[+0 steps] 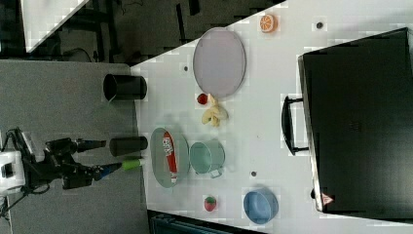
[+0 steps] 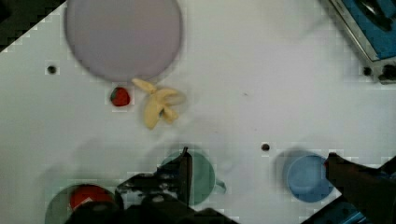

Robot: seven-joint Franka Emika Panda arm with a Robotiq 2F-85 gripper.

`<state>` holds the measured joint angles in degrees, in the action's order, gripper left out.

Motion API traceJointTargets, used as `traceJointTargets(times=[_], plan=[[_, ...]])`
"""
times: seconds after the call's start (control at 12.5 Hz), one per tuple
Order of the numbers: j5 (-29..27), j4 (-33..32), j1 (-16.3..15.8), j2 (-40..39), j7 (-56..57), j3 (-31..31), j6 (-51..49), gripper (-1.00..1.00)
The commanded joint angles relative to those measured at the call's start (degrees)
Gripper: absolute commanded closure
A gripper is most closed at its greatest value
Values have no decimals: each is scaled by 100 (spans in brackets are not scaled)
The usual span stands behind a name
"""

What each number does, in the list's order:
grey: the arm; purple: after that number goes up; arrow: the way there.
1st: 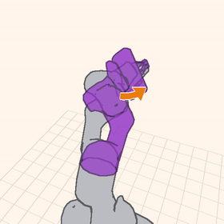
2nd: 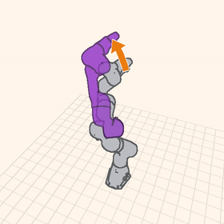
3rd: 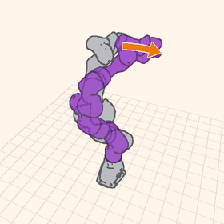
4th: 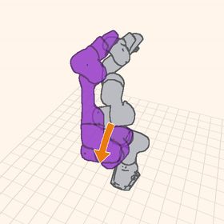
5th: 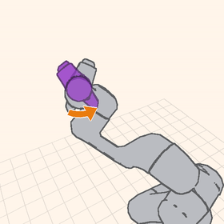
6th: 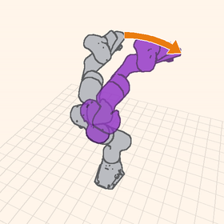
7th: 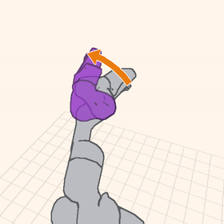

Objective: Pick ketchup from strainer and place it on the table

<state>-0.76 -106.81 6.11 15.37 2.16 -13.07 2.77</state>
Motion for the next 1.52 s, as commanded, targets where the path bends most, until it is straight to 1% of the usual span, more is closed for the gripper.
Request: traceJointTargets(times=[0.08,0.56,0.88,1.12,1.52], plan=[[-89,-176,-144,-431,-292,-719,39,-100],[-89,-360,-190,-983,-349,-2076,989,-100],[-85,-730,-205,-1518,-349,-2786,1767,-100],[-35,-1170,-217,-1941,-352,-3074,2705,-100],[393,-1943,-299,-2649,-358,-3134,4498,-100]])
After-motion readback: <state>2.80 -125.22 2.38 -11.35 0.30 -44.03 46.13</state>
